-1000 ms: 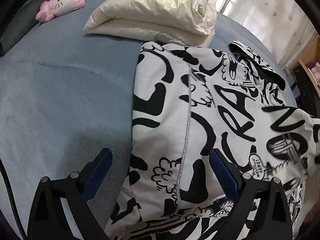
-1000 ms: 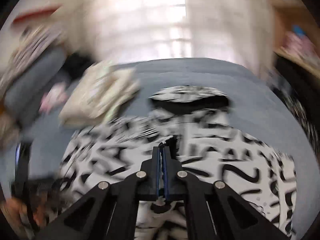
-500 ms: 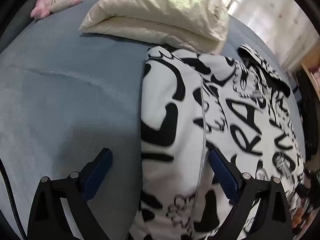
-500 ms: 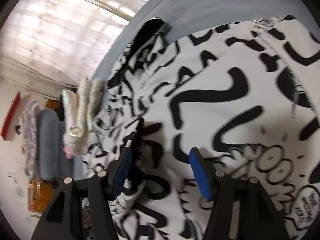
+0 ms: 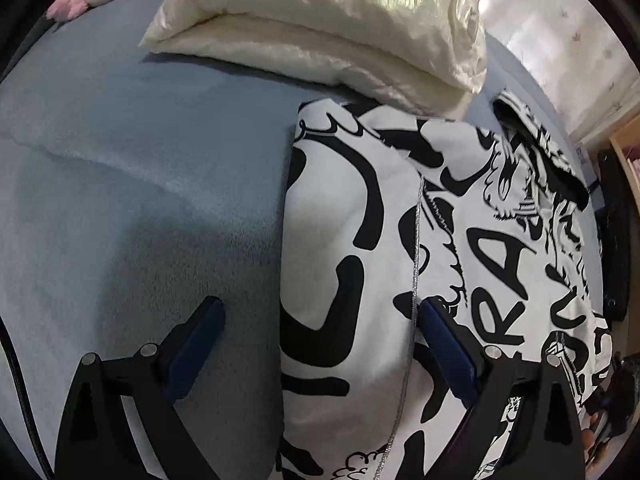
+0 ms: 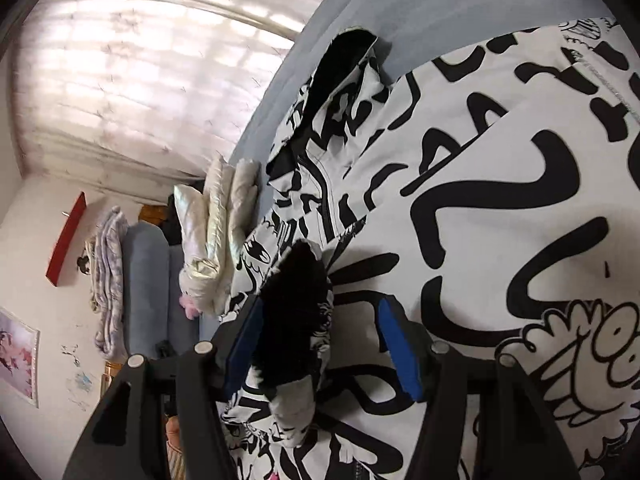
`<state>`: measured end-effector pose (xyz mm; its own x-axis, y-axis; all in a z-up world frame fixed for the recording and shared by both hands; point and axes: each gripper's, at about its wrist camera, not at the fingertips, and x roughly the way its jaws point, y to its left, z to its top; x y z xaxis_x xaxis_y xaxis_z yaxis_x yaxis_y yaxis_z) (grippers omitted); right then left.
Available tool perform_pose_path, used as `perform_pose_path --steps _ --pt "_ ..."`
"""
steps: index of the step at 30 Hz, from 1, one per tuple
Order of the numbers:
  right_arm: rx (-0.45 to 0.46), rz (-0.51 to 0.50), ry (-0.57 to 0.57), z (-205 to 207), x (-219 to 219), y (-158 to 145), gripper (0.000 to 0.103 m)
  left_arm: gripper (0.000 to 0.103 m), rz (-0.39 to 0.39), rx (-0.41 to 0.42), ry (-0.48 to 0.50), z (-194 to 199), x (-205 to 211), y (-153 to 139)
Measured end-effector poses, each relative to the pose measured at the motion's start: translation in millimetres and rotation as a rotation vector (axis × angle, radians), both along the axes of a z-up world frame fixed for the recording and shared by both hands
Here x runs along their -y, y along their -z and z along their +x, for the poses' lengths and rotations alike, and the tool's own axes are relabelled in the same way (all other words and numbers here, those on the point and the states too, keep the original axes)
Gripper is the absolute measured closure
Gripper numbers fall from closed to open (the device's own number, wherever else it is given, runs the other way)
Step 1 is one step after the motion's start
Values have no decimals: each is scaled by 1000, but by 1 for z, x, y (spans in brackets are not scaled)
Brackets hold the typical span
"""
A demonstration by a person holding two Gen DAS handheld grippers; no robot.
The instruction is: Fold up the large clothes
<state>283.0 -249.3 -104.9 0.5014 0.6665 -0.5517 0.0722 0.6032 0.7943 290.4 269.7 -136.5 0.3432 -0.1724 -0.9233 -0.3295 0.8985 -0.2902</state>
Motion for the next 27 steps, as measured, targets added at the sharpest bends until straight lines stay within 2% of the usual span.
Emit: perform_pose_path --steps 6,9,13,14,15,16,17,18,19,21,23,25,27 --pt "61 14 25 -3 5 -9 43 6 0 -27 -21 10 0 5" --pt "6 -113 -12 6 -8 -3 43 6 13 -32 -23 13 0 7" --pt "-64 -220 -93 19 -30 16 43 8 38 -30 -10 19 4 7" --pt "-63 -236 -109 21 -34 19 43 12 47 -20 -4 20 6 6" --pt "-53 -244 -132 23 -40 21 43 27 57 -4 6 20 9 4" --pt "-49 -254 -151 26 -46 22 43 51 49 12 24 21 11 2" --pt "-43 -277 -174 27 -52 22 50 62 33 29 46 22 16 -1" --pt "-21 -312 -203 29 -60 18 77 80 47 39 45 22 19 -5" --pt "8 -371 -228 30 -69 12 78 90 87 60 28 20 22 -10" --pt "133 -479 -230 25 -83 -14 85 98 158 139 -4 13 27 -25" --pt "263 -515 -197 19 -88 -40 86 98 180 226 -40 5 28 -38" --pt "286 -571 -162 20 -90 -43 86 97 160 227 -64 4 24 -31" --pt "193 -644 -184 32 -94 -19 86 95 209 192 -57 8 25 -17"
